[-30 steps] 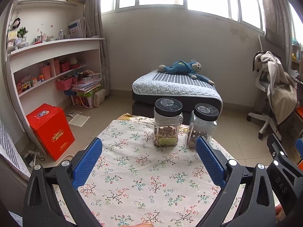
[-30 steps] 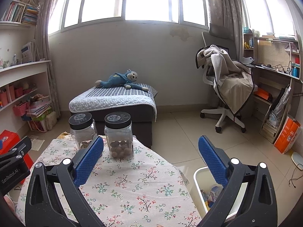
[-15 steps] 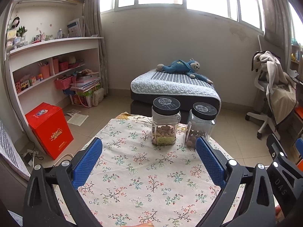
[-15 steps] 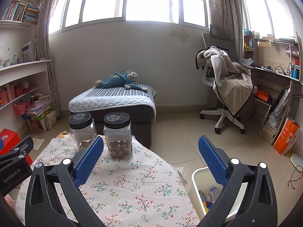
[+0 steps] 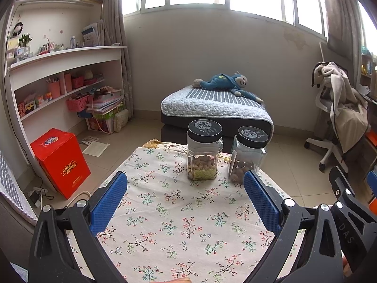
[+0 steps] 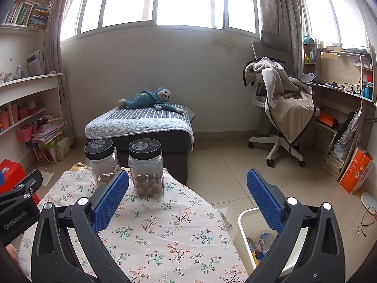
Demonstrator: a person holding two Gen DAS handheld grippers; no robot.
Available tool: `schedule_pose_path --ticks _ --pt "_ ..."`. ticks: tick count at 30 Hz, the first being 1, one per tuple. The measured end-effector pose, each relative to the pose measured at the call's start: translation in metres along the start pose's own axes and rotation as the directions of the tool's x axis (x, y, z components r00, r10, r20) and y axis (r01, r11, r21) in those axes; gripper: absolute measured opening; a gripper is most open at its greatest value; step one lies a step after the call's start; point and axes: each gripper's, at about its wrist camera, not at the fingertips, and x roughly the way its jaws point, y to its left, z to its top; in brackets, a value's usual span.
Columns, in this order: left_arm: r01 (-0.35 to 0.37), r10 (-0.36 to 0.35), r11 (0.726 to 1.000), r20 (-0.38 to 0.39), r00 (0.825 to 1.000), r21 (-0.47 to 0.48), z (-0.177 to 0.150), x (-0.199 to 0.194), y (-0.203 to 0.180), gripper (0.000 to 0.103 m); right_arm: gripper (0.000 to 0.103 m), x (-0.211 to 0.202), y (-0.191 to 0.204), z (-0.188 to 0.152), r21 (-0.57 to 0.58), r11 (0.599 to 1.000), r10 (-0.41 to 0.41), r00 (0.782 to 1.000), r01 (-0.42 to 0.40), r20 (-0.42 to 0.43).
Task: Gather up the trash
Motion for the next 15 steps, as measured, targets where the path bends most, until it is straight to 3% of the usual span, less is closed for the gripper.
schedule_pose_path --ticks 15 --pt "-0.002 0.002 1.000 0.003 1.000 0.002 -0.0005 -0.0007 -0.0012 0.096 0.096 -0.0010 -0.0026 -0.0010 0.000 1.000 0.001 1.000 -0.001 -0.001"
